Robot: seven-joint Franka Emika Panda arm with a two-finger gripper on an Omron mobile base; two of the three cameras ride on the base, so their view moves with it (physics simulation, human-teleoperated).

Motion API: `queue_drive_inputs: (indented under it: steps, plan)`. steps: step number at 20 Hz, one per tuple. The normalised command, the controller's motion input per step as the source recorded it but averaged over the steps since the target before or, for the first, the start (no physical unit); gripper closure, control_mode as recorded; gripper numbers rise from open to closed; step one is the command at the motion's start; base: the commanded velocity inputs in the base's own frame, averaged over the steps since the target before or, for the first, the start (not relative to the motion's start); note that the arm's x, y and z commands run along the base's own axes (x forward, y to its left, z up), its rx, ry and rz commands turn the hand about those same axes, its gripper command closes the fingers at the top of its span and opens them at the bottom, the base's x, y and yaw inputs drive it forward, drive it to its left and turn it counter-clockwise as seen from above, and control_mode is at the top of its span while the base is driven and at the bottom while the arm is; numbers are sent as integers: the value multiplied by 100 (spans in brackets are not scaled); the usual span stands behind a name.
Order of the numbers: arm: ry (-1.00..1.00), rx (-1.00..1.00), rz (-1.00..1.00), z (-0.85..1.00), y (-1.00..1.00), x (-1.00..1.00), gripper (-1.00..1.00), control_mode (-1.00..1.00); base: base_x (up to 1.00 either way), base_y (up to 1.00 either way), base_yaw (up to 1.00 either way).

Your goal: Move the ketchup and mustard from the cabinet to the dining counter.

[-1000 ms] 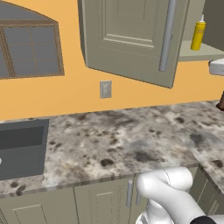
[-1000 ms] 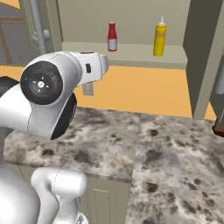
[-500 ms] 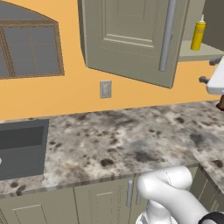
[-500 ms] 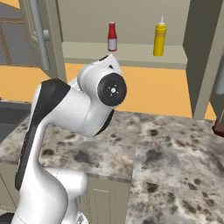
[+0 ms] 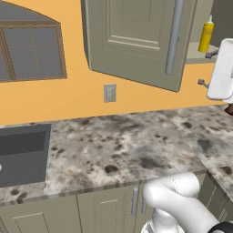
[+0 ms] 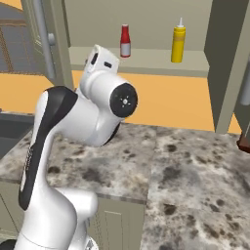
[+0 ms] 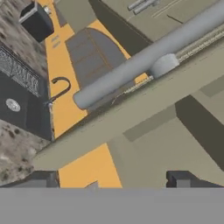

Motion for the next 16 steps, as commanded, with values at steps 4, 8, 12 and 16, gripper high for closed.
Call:
queue_drive_inputs:
  steps: [4, 8, 12, 16]
  plan:
    - [-12, -15, 20, 52, 6, 10, -100, -100, 0, 0, 0]
    - [-1, -3, 31, 7, 4, 32, -100, -100, 0, 0, 0]
    - [-1, -7, 32, 0, 46, 15, -100, -100, 0, 0, 0]
    - [-3, -14, 30, 0, 94, -21, -100, -100, 0, 0, 0]
